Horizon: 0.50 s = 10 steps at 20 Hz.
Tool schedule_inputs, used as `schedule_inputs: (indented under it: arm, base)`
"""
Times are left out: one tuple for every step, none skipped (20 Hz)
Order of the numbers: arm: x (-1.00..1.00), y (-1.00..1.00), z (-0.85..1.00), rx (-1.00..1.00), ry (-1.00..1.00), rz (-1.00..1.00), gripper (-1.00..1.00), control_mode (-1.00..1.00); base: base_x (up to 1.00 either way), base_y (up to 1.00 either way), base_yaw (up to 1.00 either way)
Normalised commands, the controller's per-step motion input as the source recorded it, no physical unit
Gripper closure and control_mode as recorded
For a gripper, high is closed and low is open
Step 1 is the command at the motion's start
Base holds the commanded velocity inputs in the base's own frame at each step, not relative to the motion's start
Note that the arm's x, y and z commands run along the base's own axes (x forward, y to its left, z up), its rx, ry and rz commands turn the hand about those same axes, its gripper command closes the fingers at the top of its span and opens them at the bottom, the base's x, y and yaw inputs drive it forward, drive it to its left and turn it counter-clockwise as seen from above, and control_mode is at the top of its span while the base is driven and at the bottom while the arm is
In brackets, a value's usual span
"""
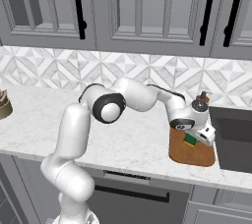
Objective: Pick up the sponge from the counter and clean the cutting board by briefly scrubbing or pressing down on the cutting board. Once finished, release the sponge.
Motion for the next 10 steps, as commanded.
schedule_inputs:
  arm:
    - [0.54, 0.29, 0.0, 0.0, 0.0, 0.0, 1.0, -1.0]
    - [0.51, 0.29, 0.0, 0.0, 0.0, 0.0, 1.0, -1.0]
    - [0.5, 0.29, 0.0, 0.0, 0.0, 0.0, 1.0, -1.0]
    - [0.5, 0.29, 0.0, 0.0, 0.0, 0.0, 1.0, -1.0]
    - [0.5, 0.27, 0.0, 0.0, 0.0, 0.0, 1.0, -1.0]
    - [0.45, 0.21, 0.0, 0.0, 0.0, 0.0, 1.0, -1.0]
    - [0.32, 0.1, 0.0, 0.0, 0.0, 0.0, 1.0, -1.0]
    - [0.13, 0.0, 0.0, 0.0, 0.0, 0.0, 1.0, -1.0]
    - [0.0, 0.0, 0.0, 0.0, 0.0, 0.0, 1.0, -1.0]
    - [0.0, 0.0, 0.0, 0.0, 0.0, -0.01, 1.0, -1.0]
  base:
    - [0.0, 0.0, 0.0]
    - [0.0, 0.0, 0.0]
    - [0.0, 0.0, 0.0]
    - [0.0, 0.0, 0.0]
    - [0.0, 0.0, 0.0]
    - [0.0, 0.0, 0.0]
    - [0.0, 0.0, 0.0]
    - [0.0, 0.0, 0.0]
    - [0.0, 0.0, 0.0]
    - [0.0, 0.0, 0.0]
